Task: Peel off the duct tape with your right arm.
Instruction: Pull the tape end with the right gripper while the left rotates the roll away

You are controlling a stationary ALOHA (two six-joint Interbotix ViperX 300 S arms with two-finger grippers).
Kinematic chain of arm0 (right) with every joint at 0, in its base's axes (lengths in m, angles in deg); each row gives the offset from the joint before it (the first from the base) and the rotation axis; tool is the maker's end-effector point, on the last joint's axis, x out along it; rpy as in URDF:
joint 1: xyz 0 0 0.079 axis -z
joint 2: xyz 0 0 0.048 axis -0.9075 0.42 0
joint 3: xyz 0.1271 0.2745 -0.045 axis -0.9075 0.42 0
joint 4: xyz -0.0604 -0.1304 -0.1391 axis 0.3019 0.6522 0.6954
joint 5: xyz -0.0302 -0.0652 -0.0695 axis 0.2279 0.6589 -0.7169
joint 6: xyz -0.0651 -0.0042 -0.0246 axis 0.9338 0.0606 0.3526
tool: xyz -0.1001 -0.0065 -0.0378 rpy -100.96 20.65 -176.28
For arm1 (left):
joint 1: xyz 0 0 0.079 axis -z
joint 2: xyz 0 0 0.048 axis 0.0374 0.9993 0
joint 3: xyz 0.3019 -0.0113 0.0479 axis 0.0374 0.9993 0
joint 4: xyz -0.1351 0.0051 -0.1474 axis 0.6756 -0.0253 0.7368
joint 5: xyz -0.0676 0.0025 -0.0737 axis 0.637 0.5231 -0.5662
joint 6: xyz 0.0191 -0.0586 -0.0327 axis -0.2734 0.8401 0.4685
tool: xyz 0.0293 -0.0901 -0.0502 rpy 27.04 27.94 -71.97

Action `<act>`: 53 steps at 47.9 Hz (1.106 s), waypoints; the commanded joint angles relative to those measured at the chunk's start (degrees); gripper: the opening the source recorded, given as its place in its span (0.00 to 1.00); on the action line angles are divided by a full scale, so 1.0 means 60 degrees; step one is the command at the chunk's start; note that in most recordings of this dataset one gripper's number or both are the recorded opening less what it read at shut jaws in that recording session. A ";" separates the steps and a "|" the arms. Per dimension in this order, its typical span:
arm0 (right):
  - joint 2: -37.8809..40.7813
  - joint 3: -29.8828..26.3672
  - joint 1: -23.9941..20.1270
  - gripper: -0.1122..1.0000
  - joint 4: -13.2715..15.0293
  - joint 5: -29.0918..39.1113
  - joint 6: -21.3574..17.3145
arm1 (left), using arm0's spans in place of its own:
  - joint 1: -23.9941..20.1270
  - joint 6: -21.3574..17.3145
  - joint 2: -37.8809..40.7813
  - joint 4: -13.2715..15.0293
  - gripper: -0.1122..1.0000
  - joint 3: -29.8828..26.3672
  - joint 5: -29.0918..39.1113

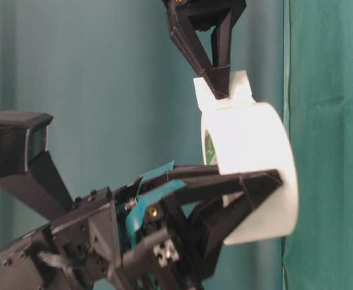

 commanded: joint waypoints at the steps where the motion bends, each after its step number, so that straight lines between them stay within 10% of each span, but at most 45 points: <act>1: -0.0073 -0.0059 0.0396 0.02 -0.0059 -0.0044 0.0000 | 0.0483 -0.0044 -0.0278 0.0059 0.29 -0.0103 -0.0059; 22: -0.0073 -0.0059 0.0908 0.02 -0.0029 -0.0044 0.0015 | 0.1494 -0.0146 -0.0513 0.0059 0.29 -0.0249 -0.0454; 53: -0.0073 0.0088 0.0967 0.02 -0.0029 -0.0015 -0.0015 | 0.2358 -0.2095 -0.0937 0.0103 0.29 -0.0264 -0.1831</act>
